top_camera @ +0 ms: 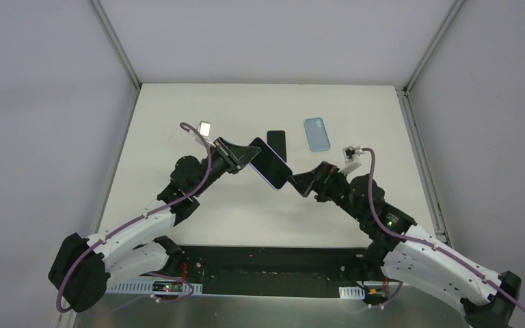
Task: Take the phone out of the phone case
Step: Pick up the phone at the center of the board.
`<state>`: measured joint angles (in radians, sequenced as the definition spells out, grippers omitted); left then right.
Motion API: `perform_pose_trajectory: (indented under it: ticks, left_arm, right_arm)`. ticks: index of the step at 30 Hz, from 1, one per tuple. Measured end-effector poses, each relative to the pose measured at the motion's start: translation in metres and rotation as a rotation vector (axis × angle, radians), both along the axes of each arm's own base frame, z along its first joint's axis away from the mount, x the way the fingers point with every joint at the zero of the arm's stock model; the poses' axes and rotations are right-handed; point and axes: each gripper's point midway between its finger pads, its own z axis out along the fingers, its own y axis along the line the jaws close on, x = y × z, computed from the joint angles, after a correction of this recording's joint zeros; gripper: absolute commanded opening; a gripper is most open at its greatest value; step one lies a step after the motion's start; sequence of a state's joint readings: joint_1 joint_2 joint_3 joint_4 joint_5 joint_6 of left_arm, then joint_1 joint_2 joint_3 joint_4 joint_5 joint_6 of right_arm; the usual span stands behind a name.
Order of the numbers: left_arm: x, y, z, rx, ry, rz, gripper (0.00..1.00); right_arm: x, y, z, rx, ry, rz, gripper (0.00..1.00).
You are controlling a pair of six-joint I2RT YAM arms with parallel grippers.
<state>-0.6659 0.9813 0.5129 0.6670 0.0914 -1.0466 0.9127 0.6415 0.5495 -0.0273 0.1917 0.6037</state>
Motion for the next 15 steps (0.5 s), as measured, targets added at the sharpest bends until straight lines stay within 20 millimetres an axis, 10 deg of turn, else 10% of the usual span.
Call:
perform_pose_trajectory:
  ticks: [15]
  left_arm:
    - [-0.008,0.017,0.033,-0.069,-0.057,0.037,0.00]
  right_arm:
    - [-0.027,0.043,0.063,0.346,0.013,0.280,0.99]
